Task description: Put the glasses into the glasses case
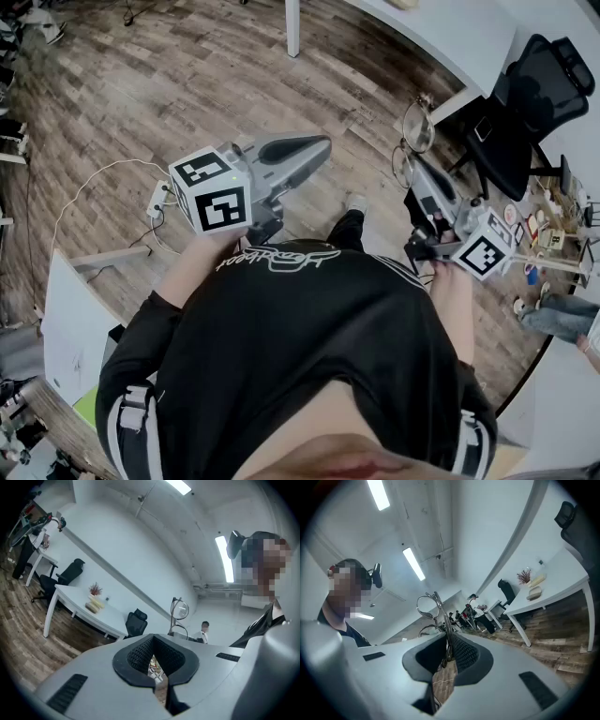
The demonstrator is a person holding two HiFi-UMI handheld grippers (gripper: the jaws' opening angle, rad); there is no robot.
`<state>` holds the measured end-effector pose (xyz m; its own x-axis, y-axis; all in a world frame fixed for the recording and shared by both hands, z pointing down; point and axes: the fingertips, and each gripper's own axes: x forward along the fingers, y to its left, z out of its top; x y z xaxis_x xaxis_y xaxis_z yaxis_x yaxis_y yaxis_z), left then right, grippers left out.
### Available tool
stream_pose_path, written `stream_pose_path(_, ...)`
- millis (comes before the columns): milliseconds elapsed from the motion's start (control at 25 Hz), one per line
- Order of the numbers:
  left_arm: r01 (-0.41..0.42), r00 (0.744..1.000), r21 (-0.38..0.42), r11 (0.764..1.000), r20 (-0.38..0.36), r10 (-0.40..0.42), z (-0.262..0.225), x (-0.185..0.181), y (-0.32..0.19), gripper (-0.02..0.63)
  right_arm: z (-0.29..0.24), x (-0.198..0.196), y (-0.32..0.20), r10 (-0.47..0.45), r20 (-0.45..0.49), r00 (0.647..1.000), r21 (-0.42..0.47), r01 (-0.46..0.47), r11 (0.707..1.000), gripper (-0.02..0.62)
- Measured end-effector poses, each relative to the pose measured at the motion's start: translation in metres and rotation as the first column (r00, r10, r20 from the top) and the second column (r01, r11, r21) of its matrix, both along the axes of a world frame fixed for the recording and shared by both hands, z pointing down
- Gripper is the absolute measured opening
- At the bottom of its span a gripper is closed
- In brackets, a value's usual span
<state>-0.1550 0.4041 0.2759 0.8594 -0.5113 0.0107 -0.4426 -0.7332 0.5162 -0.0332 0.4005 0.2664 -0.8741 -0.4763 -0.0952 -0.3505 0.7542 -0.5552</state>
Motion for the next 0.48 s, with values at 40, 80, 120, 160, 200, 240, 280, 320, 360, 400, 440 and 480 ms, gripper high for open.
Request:
stream_pose_path(40, 0.003, 1.0, -0.001, 1.0, -0.002, -0.003, -0.0002, 0.0001, -0.0004, 0.006, 0.0007, 0.0004, -0.0013, 0.002, -0.002, 1.0, -0.001, -0.002, 1.0, 0.032)
stream_pose_path(80, 0.005, 1.0, -0.002, 1.0, -0.003, -0.005, -0.0004, 0.0004, -0.0007, 0.006, 0.0014, 0.0009, -0.0024, 0.003, -0.002, 1.0, -0.003, -0.003, 1.0, 0.032)
stream_pose_path(120, 0.006, 1.0, -0.002, 1.0, -0.003, -0.006, -0.0004, 0.0009, -0.001, 0.006, 0.002, 0.0016, -0.0031, 0.004, -0.001, 1.0, -0.005, -0.004, 1.0, 0.032)
stream_pose_path(160, 0.005, 1.0, -0.002, 1.0, -0.002, -0.005, -0.0004, 0.0017, -0.0011, 0.006, 0.0025, 0.0023, -0.0033, 0.005, 0.001, 1.0, -0.008, -0.005, 1.0, 0.032)
stream_pose_path(200, 0.004, 1.0, -0.003, 1.0, -0.002, -0.004, -0.0006, 0.0028, -0.0011, 0.006, 0.0032, 0.0032, -0.0031, 0.007, 0.002, 1.0, -0.01, -0.007, 1.0, 0.032)
stream_pose_path(240, 0.003, 1.0, -0.003, 1.0, -0.002, -0.003, -0.0007, 0.0039, -0.0011, 0.006, 0.0039, 0.0043, -0.0029, 0.009, 0.0, 1.0, -0.01, -0.009, 1.0, 0.032)
stream_pose_path(280, 0.002, 1.0, -0.002, 1.0, -0.003, -0.002, -0.0008, 0.0047, -0.0011, 0.006, 0.0043, 0.0052, -0.0027, 0.011, -0.003, 1.0, -0.008, -0.011, 1.0, 0.032)
stream_pose_path(320, 0.003, 1.0, -0.002, 1.0, -0.003, -0.003, -0.001, 0.0052, -0.0012, 0.006, 0.0042, 0.0059, -0.0025, 0.012, -0.005, 1.0, -0.004, -0.012, 1.0, 0.032)
stream_pose_path(360, 0.006, 1.0, -0.003, 1.0, -0.004, -0.006, -0.0012, 0.0053, -0.0014, 0.006, 0.0036, 0.0063, -0.0023, 0.011, -0.005, 1.0, 0.0, -0.011, 1.0, 0.032)
stream_pose_path(400, 0.009, 1.0, -0.005, 1.0, -0.004, -0.009, -0.0013, 0.0053, -0.0017, 0.006, 0.0032, 0.0065, -0.0022, 0.011, -0.005, 1.0, 0.003, -0.011, 1.0, 0.032)
stream_pose_path(440, 0.012, 1.0, -0.007, 1.0, -0.005, -0.012, -0.0009, 0.0054, -0.002, 0.006, 0.0035, 0.0067, -0.0024, 0.011, -0.006, 1.0, 0.005, -0.011, 1.0, 0.032)
stream_pose_path(480, 0.011, 1.0, -0.007, 1.0, -0.006, -0.011, -0.0001, 0.0056, -0.002, 0.006, 0.0043, 0.0068, -0.0027, 0.012, -0.007, 1.0, 0.007, -0.012, 1.0, 0.032)
